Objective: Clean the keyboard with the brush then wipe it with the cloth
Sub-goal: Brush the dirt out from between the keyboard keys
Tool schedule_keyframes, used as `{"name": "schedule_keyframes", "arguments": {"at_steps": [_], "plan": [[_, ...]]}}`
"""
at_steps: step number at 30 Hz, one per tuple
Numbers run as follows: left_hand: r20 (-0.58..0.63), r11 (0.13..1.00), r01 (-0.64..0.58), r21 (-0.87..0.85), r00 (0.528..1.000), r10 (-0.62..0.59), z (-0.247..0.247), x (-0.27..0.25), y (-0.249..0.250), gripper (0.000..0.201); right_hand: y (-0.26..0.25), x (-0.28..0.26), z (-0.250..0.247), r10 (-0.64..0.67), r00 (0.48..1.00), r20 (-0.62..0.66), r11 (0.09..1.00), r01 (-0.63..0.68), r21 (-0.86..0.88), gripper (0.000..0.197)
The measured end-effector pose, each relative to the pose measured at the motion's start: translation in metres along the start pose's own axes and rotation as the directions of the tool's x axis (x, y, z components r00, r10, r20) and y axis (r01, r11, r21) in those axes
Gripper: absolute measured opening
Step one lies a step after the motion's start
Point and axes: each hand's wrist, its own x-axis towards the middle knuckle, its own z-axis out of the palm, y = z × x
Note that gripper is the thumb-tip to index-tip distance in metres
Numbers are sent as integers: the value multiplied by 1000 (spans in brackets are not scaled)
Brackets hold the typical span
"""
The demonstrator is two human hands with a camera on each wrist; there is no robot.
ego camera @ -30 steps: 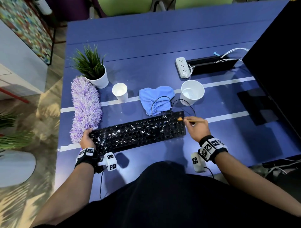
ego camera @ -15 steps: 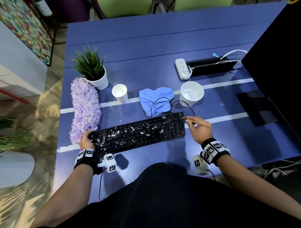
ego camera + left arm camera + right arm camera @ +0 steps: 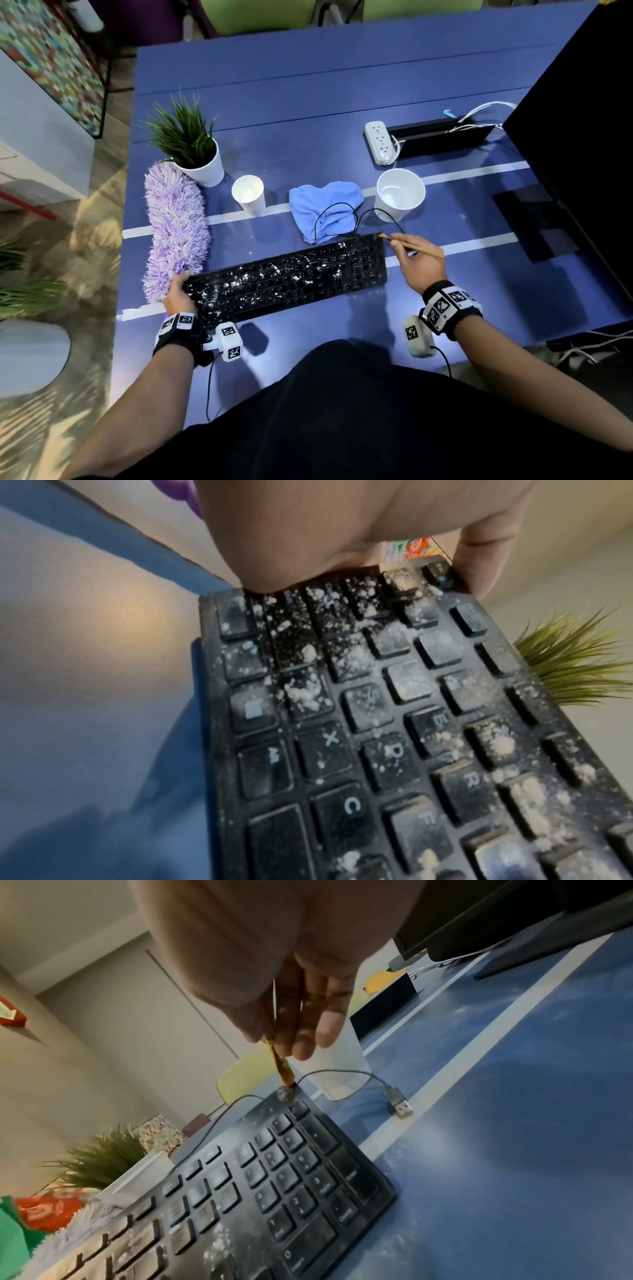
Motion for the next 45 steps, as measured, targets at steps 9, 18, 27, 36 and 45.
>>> {"name": "schedule_keyframes", "arguments": {"at_steps": [9, 18, 27, 36, 45], "plan": [[21, 997, -10, -78, 1000, 11, 5, -19, 8, 20, -8, 6, 12, -44, 997, 62, 999, 44, -10, 12], [45, 998, -10, -61, 999, 13, -6, 14, -10, 27, -17, 0, 17, -43, 966, 257, 999, 50, -21, 11], [9, 998, -14, -56, 1000, 14, 5, -21, 6, 24, -19, -6, 28, 12, 932, 361, 978, 64, -198, 15], [6, 994, 19, -109, 1000, -18, 6, -22, 4, 23, -35, -4, 35, 63, 940, 335, 953, 42, -299, 34], [-3, 995, -10, -99, 1000, 10, 6, -23, 6, 21, -35, -2, 35, 115, 929, 351, 907, 46, -419, 41]]}}
